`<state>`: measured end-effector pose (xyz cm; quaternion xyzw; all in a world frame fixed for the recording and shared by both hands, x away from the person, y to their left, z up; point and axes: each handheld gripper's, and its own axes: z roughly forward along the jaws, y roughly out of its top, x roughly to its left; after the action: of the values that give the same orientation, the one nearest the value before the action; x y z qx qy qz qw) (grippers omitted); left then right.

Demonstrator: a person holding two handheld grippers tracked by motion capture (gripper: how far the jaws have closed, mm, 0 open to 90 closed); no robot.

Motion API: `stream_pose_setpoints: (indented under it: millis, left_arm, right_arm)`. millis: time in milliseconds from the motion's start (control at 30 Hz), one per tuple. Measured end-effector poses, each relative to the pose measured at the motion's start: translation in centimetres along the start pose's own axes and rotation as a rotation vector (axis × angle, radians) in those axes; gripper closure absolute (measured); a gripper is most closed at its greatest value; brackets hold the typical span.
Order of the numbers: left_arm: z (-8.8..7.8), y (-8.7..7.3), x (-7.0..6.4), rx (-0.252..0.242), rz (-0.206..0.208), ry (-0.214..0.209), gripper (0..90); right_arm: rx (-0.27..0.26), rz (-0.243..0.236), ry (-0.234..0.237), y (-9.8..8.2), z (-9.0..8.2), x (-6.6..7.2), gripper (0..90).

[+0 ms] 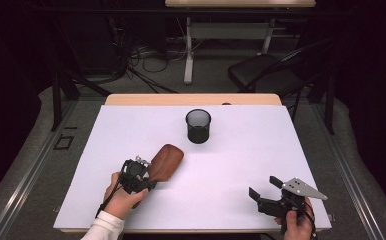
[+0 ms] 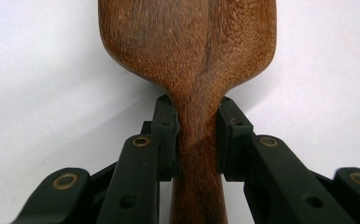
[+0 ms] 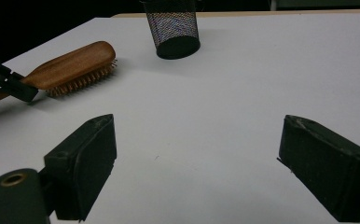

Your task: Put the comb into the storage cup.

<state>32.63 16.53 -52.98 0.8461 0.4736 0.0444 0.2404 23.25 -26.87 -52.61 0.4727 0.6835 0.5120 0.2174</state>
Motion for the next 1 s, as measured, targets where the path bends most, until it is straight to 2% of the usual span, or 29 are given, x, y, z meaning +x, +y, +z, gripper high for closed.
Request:
stream_pose_setpoints:
  millis: [300,567,700,833,1000]
  left_arm:
    - [-0.3,-0.2,0.6,-0.048,-0.023,-0.038,72.3]
    - [-0.7,-0.3,0.8,-0.081,-0.037,-0.051,72.3]
    - [-1.0,-0.3,0.8,-0.095,-0.027,-0.05,72.2]
    - [-1.4,-0.4,0.7,-0.124,-0.026,-0.053,72.2]
    - [-2.2,-0.4,0.6,-0.184,-0.025,-0.053,72.2]
  right_arm:
    - [0.001,-0.001,0.0,0.0,0.0,0.0,10.9]
    - [0.001,0.001,0.0,0.0,0.0,0.0,11.0]
    - [0.001,-0.005,-0.002,0.0,0.0,-0.1,11.1]
    - [0.0,-0.005,-0.003,0.0,0.0,-0.1,11.4]
    - [0.0,-0.006,-0.003,0.0,0.0,-0.1,11.5]
